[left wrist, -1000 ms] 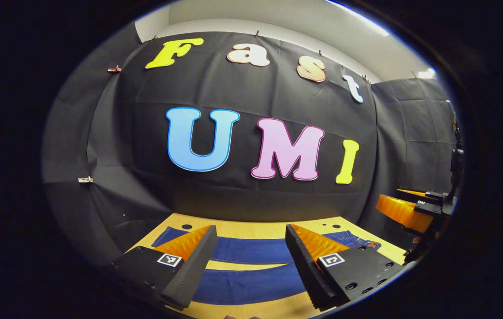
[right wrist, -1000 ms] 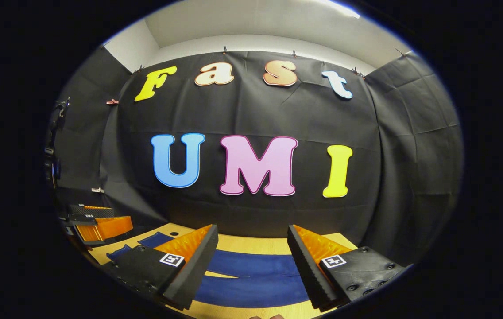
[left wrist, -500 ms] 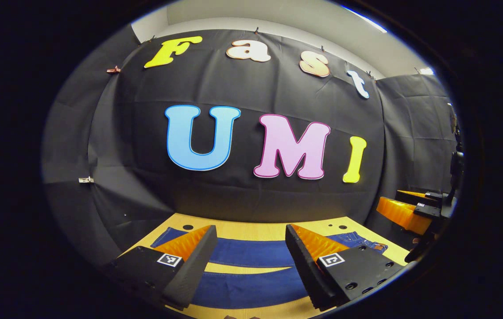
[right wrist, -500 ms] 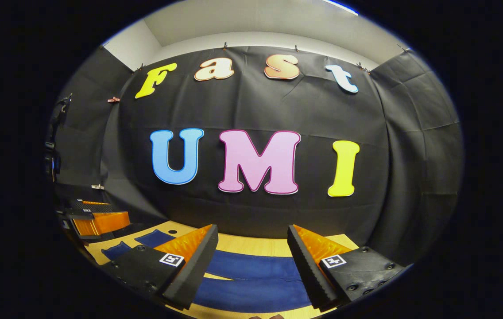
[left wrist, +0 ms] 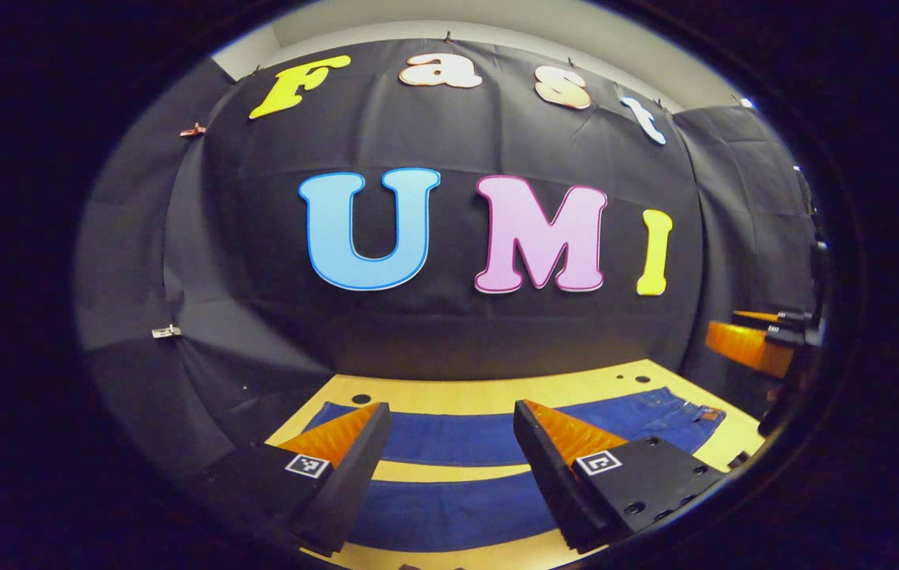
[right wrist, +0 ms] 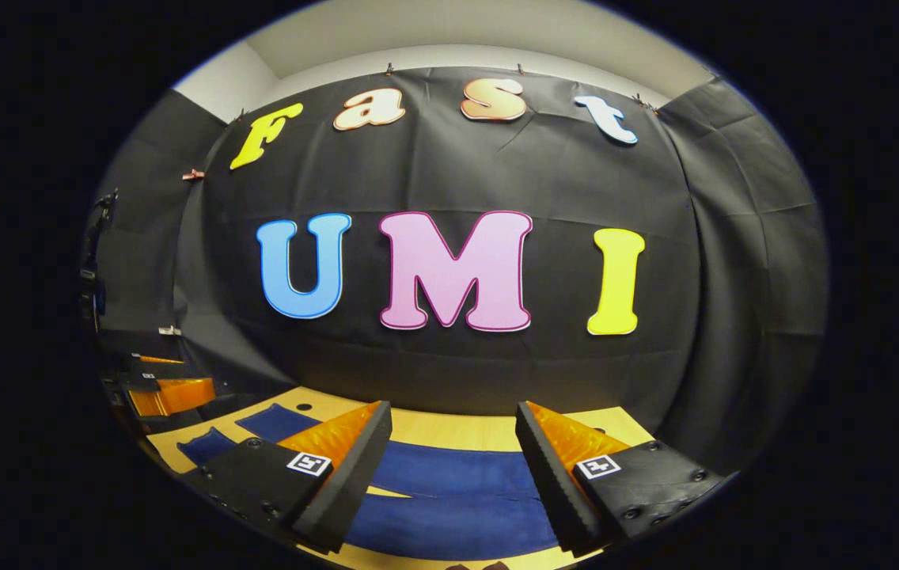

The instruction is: Grasp the waist and the cuffs of the jeans and fold them to make the two legs overlap; first hold the waist and fold one-third of the jeans toward the cuffs, then hold the cuffs and fold the remaining one-third in the same direction to finish folding.

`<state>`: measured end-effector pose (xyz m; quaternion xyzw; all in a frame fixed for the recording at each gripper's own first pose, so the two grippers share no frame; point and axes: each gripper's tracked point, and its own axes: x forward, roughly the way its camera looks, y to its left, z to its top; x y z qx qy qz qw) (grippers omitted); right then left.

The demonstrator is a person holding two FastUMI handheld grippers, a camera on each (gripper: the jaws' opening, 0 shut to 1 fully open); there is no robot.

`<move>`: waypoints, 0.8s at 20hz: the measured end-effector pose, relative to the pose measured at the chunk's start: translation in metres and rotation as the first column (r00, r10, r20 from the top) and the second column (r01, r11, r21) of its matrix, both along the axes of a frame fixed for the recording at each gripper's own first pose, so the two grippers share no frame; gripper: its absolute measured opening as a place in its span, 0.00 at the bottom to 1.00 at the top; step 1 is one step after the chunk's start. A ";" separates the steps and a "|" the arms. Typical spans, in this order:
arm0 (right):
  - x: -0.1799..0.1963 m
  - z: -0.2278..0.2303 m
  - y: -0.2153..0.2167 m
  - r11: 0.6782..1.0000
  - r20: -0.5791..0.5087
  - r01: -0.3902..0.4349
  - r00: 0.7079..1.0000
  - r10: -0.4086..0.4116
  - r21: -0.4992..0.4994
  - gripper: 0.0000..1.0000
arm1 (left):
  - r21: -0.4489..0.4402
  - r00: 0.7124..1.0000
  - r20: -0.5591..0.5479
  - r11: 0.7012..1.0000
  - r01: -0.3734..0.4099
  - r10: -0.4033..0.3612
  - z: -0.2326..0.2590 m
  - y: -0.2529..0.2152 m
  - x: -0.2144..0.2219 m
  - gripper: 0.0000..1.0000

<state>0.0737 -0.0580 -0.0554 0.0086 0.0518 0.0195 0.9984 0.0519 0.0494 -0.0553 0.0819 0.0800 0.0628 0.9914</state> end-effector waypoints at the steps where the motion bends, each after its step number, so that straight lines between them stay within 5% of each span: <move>1: -0.003 -0.002 -0.004 1.000 -0.003 0.013 1.000 -0.013 -0.004 0.93 | 0.063 0.999 -0.050 0.998 0.001 0.002 -0.015 0.024 -0.005 0.98; 6: -0.005 -0.015 -0.021 0.997 -0.032 0.059 0.998 -0.061 -0.058 0.96 | 0.319 0.940 -0.336 0.946 0.062 0.052 -0.085 0.151 -0.047 0.98; 10: -0.005 -0.032 -0.030 0.989 -0.065 0.061 0.995 -0.070 -0.133 0.96 | 0.518 0.786 -0.618 0.768 0.377 0.031 -0.143 0.221 -0.075 0.98; 13: -0.005 -0.049 -0.039 0.981 -0.091 0.062 0.993 -0.080 -0.183 0.96 | 0.532 0.651 -0.757 0.625 0.572 0.048 -0.200 0.253 -0.088 0.98; 16: -0.004 -0.067 -0.053 0.975 -0.125 0.082 0.986 -0.110 -0.207 0.96 | 0.509 0.574 -0.816 0.545 0.666 0.060 -0.241 0.263 -0.087 0.98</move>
